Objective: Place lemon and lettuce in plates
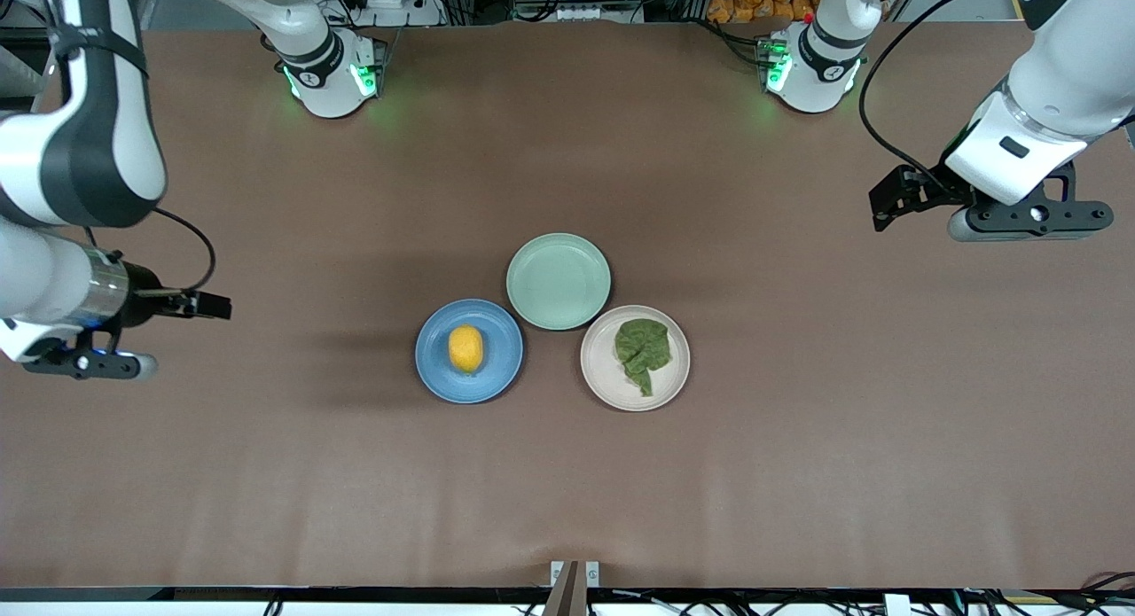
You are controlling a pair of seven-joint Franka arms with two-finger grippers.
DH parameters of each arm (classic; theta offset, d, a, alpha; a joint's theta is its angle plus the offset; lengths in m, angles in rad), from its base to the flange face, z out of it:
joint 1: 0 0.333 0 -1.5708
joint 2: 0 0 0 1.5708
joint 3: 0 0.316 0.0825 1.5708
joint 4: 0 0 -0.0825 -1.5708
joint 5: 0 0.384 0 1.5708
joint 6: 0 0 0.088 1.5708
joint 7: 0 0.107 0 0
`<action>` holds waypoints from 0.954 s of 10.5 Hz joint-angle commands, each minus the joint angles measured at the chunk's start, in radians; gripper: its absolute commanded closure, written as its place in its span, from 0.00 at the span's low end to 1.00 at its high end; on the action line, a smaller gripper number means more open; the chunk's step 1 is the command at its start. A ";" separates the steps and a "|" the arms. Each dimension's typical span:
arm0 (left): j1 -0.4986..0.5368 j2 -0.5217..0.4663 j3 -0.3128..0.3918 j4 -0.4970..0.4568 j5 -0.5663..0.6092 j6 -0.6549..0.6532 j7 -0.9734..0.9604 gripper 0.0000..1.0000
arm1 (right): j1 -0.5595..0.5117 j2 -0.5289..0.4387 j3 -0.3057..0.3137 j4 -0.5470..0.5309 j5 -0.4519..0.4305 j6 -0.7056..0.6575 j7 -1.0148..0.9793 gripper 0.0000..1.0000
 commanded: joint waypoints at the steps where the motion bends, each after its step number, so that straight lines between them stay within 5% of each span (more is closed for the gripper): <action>1: 0.011 -0.007 -0.018 0.017 -0.024 -0.025 0.012 0.00 | -0.011 -0.050 0.013 -0.002 -0.022 -0.048 -0.018 0.00; 6: 0.013 -0.008 -0.024 0.020 -0.013 -0.025 0.009 0.00 | -0.050 -0.122 0.012 -0.150 -0.066 0.010 -0.021 0.00; 8: 0.013 -0.008 -0.025 0.020 -0.005 -0.024 0.009 0.00 | -0.057 -0.224 0.012 -0.348 -0.068 0.158 -0.021 0.00; 10: 0.013 -0.010 -0.024 0.022 -0.005 -0.024 0.010 0.00 | -0.070 -0.260 0.010 -0.430 -0.070 0.211 -0.021 0.00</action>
